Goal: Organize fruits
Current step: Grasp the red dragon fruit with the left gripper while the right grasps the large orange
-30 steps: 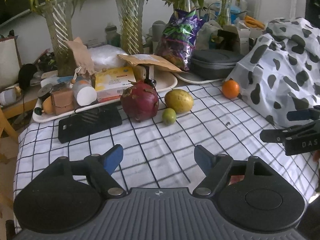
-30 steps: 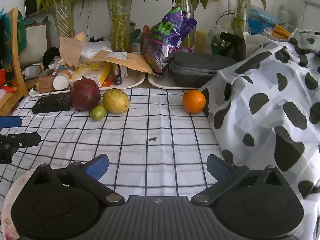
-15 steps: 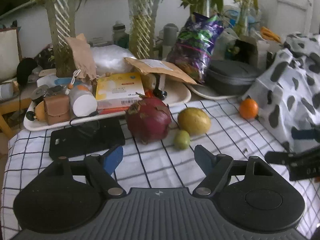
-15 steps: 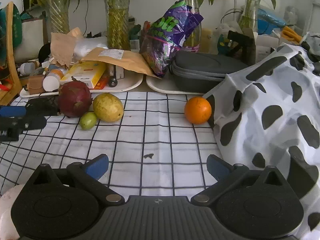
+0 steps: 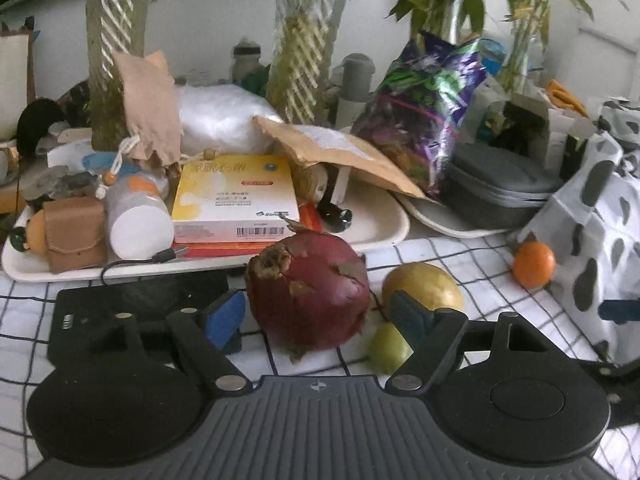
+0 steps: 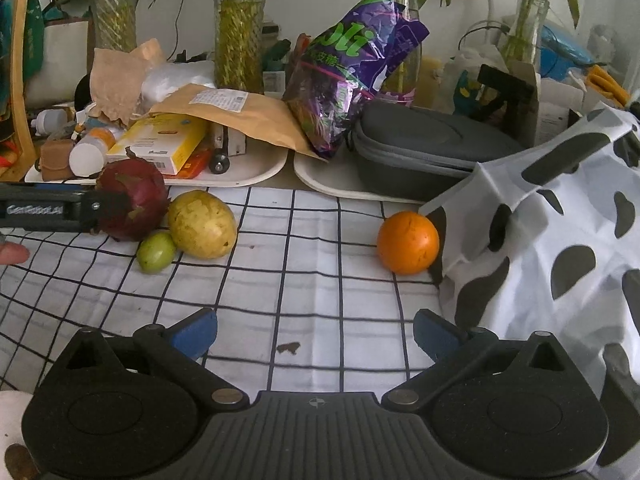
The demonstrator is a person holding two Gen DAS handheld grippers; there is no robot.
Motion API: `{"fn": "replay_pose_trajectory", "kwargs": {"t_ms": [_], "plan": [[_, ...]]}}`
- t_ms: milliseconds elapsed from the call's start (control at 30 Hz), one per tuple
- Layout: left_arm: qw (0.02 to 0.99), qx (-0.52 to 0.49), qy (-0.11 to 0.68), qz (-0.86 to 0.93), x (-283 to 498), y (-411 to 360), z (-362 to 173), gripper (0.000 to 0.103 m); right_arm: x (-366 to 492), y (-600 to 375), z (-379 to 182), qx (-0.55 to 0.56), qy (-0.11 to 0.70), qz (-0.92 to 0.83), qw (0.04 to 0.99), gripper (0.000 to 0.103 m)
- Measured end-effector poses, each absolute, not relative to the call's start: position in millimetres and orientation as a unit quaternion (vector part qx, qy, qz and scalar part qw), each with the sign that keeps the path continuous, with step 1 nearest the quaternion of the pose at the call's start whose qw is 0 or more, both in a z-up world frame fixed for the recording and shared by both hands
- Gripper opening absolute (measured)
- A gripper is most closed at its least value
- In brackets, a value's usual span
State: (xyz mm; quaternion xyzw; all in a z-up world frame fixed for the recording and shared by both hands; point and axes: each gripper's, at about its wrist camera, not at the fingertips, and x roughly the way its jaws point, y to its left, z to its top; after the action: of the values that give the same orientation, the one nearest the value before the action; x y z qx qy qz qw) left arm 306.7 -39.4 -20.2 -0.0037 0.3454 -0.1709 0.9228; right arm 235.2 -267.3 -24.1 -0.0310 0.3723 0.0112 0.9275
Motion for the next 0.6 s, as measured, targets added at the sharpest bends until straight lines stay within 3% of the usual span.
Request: {"fn": "replay_pose_trajectory", "kwargs": {"t_ms": [500, 600], "plan": [[0.920, -0.027, 0.350, -0.173, 340, -44, -42, 0.078, 266, -279, -46, -0.058, 0.365, 0.014, 0.929, 0.103], [0.919, -0.028, 0.352, -0.176, 342, -43, -42, 0.073, 271, -284, -49, -0.056, 0.359, 0.008, 0.932, 0.103]]}}
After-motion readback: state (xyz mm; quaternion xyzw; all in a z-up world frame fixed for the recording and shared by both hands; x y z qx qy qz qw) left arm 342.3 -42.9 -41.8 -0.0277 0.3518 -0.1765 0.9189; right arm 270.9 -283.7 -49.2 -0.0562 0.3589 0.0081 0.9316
